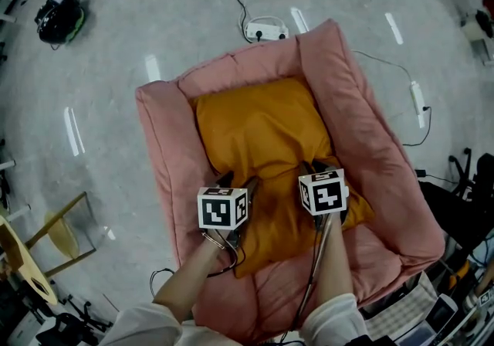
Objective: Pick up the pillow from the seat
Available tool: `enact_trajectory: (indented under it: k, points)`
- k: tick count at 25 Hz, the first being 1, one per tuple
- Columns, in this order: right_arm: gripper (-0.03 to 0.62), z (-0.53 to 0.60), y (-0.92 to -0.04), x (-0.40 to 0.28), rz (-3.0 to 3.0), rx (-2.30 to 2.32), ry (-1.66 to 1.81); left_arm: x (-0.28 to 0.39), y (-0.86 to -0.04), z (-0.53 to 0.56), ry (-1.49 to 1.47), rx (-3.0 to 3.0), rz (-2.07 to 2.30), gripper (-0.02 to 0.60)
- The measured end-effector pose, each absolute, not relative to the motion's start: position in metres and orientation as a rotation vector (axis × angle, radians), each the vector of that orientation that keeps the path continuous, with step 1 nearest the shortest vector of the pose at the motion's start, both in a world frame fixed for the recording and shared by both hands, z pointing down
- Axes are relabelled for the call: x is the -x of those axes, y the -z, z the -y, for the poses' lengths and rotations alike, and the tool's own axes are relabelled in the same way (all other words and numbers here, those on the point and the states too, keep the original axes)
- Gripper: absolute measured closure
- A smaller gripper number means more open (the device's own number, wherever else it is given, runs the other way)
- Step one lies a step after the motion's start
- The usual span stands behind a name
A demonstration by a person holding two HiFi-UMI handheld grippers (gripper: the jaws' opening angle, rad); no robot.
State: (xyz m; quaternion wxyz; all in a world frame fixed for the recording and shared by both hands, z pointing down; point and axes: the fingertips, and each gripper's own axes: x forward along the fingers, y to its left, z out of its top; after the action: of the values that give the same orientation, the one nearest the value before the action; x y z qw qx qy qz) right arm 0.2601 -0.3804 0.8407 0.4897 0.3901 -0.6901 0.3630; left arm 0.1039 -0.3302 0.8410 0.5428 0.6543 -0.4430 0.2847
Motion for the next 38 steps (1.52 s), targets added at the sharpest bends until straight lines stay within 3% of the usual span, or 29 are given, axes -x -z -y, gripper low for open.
enact_trajectory:
  k: [10, 20, 30, 38]
  points:
    - [0.554, 0.386, -0.792, -0.256, 1.802, -1.053, -0.908, -0.099, -0.796, 0.336, -0.609, -1.606, 1.058, 0.548]
    - [0.557, 0.393, -0.694, -0.248, 1.917, -1.170, -0.820, -0.086, -0.694, 0.346, -0.486, -1.742, 1.112, 0.566]
    - [0.557, 0.394, -0.537, -0.192, 2.209, -1.249, -0.569, -0.031, -0.551, 0.342, -0.372, -1.972, 1.339, 0.565]
    - [0.557, 0.356, -0.461, -0.139, 2.366, -1.247, -0.446, 0.020, -0.473, 0.298, -0.311, -2.109, 1.402, 0.565]
